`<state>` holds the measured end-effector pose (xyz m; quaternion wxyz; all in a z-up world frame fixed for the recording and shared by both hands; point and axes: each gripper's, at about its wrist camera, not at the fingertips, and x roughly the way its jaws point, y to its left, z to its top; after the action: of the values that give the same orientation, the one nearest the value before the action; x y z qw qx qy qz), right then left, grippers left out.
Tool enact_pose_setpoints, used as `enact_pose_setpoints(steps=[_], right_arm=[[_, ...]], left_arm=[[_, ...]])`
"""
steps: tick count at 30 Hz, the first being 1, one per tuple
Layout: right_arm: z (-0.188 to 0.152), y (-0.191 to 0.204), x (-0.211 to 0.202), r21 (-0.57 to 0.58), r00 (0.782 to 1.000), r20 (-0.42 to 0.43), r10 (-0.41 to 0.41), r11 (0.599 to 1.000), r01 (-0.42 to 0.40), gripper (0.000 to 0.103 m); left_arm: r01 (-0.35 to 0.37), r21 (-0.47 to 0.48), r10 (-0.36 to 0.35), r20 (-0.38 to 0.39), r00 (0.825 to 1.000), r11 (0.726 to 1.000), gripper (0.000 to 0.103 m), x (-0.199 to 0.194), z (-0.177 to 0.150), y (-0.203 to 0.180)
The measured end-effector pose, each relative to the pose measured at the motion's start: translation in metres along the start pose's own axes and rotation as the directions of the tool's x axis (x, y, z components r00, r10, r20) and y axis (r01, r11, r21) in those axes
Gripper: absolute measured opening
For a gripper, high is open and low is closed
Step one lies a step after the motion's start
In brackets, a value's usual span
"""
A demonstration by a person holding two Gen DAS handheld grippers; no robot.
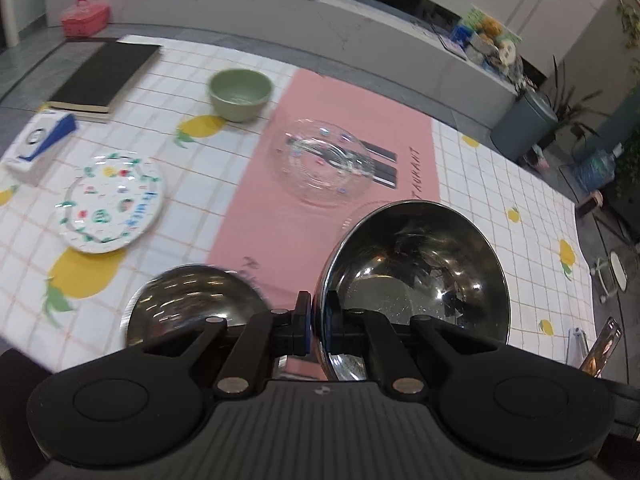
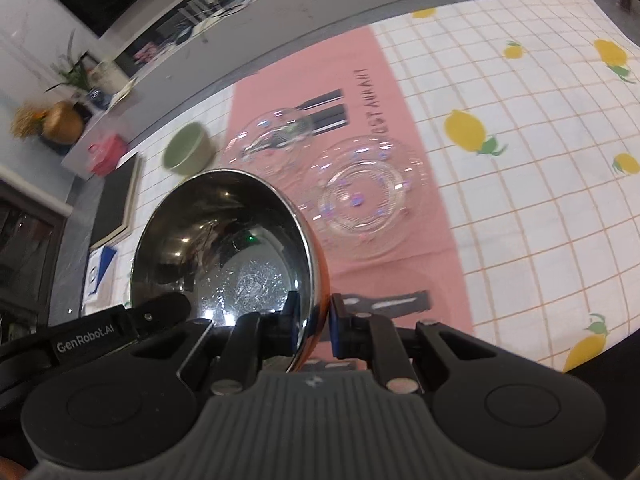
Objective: Organize plates and bowls
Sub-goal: 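Lower the blue steel bowl into the orange steel bowl with the left tool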
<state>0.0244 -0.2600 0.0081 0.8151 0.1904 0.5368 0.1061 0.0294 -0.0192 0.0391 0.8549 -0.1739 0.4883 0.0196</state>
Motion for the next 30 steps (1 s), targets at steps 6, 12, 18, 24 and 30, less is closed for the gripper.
enact_pose_setpoints(steps=[6, 12, 18, 24, 30], right_arm=[[-0.015, 0.030, 0.001, -0.059, 0.998, -0.034, 0.059, 0.996, -0.061, 0.013], [-0.028, 0.049, 0.013, -0.098, 0.994, -0.085, 0.069, 0.992, -0.077, 0.013], [-0.035, 0.056, 0.033, -0.106, 0.988, -0.148, 0.049, 0.992, -0.065, 0.013], [-0.036, 0.059, 0.048, -0.102, 0.984, -0.176, 0.035, 0.993, -0.053, 0.014], [-0.026, 0.071, 0.059, -0.121, 0.984, -0.174, 0.032, 0.991, -0.054, 0.013]], left_arm=[[-0.033, -0.039, 0.034, 0.040, 0.999, 0.999, 0.008, -0.027, -0.008, 0.030], [-0.044, -0.110, 0.046, 0.011, 0.999, 0.993, 0.008, -0.030, -0.018, 0.063], [-0.038, -0.182, 0.031, -0.045, 0.999, 0.983, 0.009, -0.019, -0.030, 0.091], [-0.029, -0.218, 0.012, -0.077, 0.997, 0.976, 0.009, -0.010, -0.035, 0.106], [-0.043, -0.229, 0.029, -0.064, 0.998, 0.973, 0.010, -0.008, -0.028, 0.110]])
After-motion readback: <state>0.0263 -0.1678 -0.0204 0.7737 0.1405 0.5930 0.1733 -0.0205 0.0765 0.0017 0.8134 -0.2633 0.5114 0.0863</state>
